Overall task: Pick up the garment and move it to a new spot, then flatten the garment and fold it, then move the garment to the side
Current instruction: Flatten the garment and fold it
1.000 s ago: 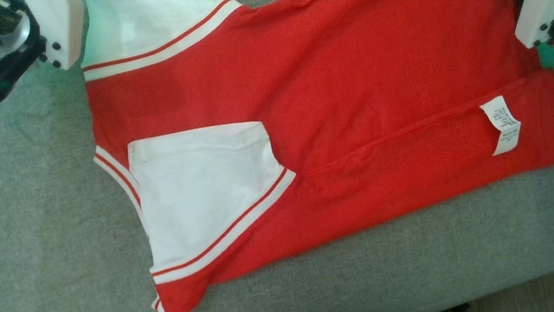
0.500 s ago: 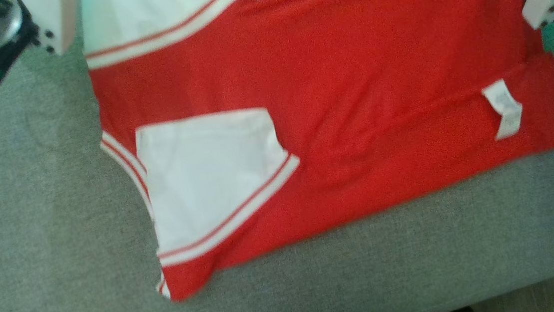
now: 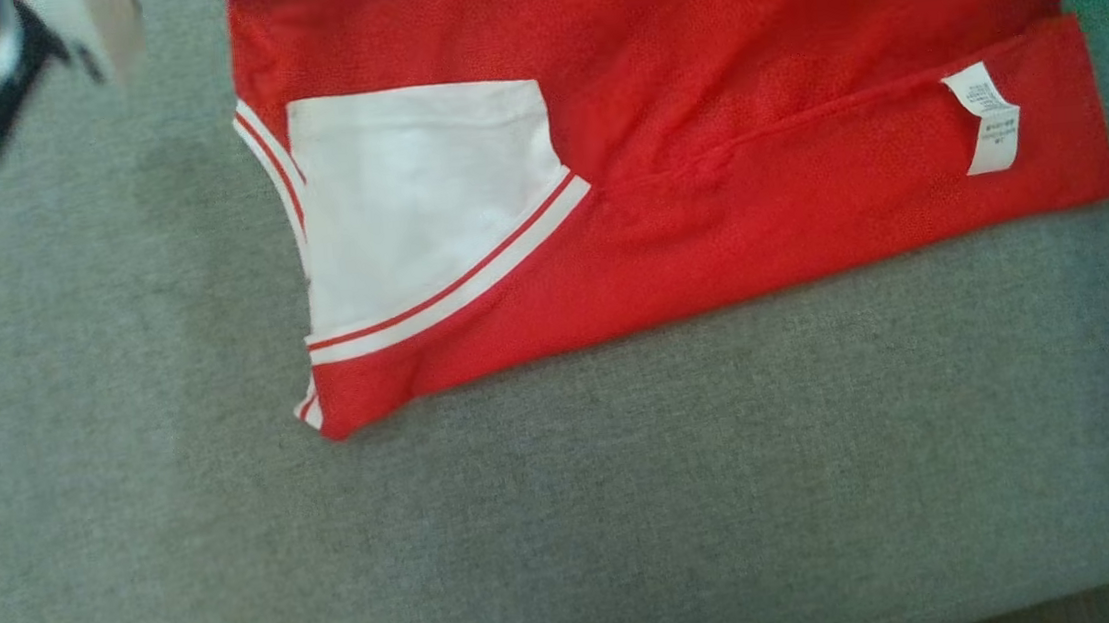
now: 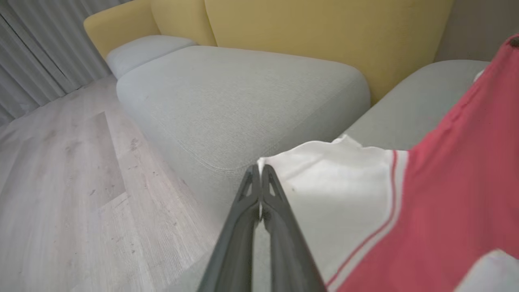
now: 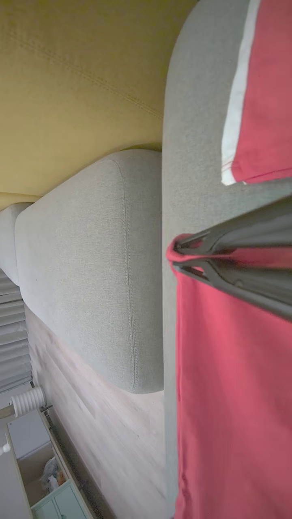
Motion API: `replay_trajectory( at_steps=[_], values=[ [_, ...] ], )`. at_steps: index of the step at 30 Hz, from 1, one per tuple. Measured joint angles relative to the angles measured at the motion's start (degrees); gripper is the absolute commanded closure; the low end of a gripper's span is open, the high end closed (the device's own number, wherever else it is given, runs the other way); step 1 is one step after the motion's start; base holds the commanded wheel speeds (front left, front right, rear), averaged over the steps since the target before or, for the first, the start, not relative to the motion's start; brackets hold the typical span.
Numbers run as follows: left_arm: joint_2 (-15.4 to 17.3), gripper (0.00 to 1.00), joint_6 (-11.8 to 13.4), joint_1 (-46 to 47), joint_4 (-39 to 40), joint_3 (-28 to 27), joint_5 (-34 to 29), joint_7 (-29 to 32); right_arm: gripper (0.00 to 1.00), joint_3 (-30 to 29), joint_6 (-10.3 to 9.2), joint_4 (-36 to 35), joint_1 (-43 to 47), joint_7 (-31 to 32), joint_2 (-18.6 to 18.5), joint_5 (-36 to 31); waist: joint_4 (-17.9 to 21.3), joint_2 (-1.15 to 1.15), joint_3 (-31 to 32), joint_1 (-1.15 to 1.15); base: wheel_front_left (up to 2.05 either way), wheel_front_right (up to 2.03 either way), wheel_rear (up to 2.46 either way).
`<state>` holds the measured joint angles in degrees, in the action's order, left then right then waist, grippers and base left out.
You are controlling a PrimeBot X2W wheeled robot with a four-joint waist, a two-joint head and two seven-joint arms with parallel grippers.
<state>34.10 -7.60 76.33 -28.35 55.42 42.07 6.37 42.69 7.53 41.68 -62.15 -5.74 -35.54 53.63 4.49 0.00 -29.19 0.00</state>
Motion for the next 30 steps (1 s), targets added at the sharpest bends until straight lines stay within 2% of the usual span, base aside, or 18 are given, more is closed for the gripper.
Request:
replay_trajectory(
  at_steps=[2, 5, 11, 16, 18, 24, 25, 26, 27, 28, 29, 30],
  values=[
    [0.93, 1.0, 0.01, -3.23, 2.77, 0.47, 0.55, -0.87, 1.0, 0.01, 0.0, -0.74, 2.63, -0.96, -0.75, 1.27, -0.42, 0.0, 0.74, 0.0, 0.0, 0.0, 0.0],
    [3.88, 1.0, 1.98, -10.57, 9.13, 1.03, 1.66, -2.72, 1.0, 0.23, 0.0, -2.31, 7.86, -2.67, -2.24, 2.64, -1.18, 0.0, 2.44, 0.0, 0.0, 0.0, 0.0],
    [8.66, 1.0, 8.59, -21.22, 20.72, 2.02, 1.9, -5.41, 1.0, 0.79, 0.0, -3.59, 13.21, -4.46, -3.9, 2.83, -2.13, 0.0, 5.14, -0.01, 0.0, 0.0, 0.0],
    [11.51, 1.0, 14.62, -29.29, 29.26, 2.93, 2.64, -6.32, 1.0, 1.0, 0.0, -4.65, 17.23, -5.84, -4.53, 2.16, -2.97, 0.0, 6.83, -0.01, 0.0, 0.0, 0.0],
    [12.16, 1.0, 16.25, -31.83, 31.95, 3.19, 3.44, -6.92, 1.0, 0.87, 0.0, -4.74, 18.5, -6.39, -4.64, 1.66, -3.36, 0.0, 7.2, -0.01, 0.0, 0.0, 0.0],
    [12.38, 1.0, 19.3, -36.29, 35.74, 3.77, 4.66, -8.23, 0.86, -0.78, 0.0, -3.15, 21.37, -7.44, -4.52, -0.02, -4.51, 0.0, 7.81, -0.01, 0.0, 0.0, 0.0],
    [12.34, 1.0, 19.58, -36.87, 36.04, 3.77, 5.13, -8.76, 0.78, -1.16, 0.0, -2.64, 21.86, -7.45, -4.34, -0.21, -4.63, 0.0, 7.89, -0.01, 0.0, 0.0, 0.0],
    [12.28, 1.0, 19.82, -37.45, 36.11, 3.81, 5.43, -9.09, 0.6, -1.35, 0.0, -2.03, 22.34, -7.45, -4.08, -0.29, -4.75, 0.0, 7.96, 0.0, 0.0, 0.0, 0.0],
    [12.28, 1.0, 19.82, -37.45, 36.11, 3.81, 5.43, -9.09, 0.0, -1.35, 0.0, -2.03, 22.34, -7.45, -4.08, -0.29, -4.75, 0.0, 7.96, 0.0, 0.0, 0.0, 0.0],
    [12.16, 0.85, 20.16, -38.02, 36.11, 3.88, 5.46, -9.58, 0.0, -1.69, 0.0, -1.57, 22.95, -7.46, -3.77, -0.3, -4.86, 0.0, 8.01, 0.0, 0.0, 0.0, 0.0],
    [11.95, 0.54, 20.26, -38.58, 36.11, 3.88, 5.77, -10.14, 0.0, -2.04, 0.0, -0.99, 23.49, -7.46, -3.3, -0.36, -4.98, 0.0, 8.05, 0.0, 0.0, 0.0, 0.0],
    [11.62, 0.1, 20.27, -39.15, 36.1, 3.97, 5.99, -10.51, 0.0, -2.65, 0.0, -0.49, 24.13, -7.47, -2.82, -0.6, -5.09, 0.0, 8.09, 0.0, 0.0, 0.0, 0.0]
  ],
)
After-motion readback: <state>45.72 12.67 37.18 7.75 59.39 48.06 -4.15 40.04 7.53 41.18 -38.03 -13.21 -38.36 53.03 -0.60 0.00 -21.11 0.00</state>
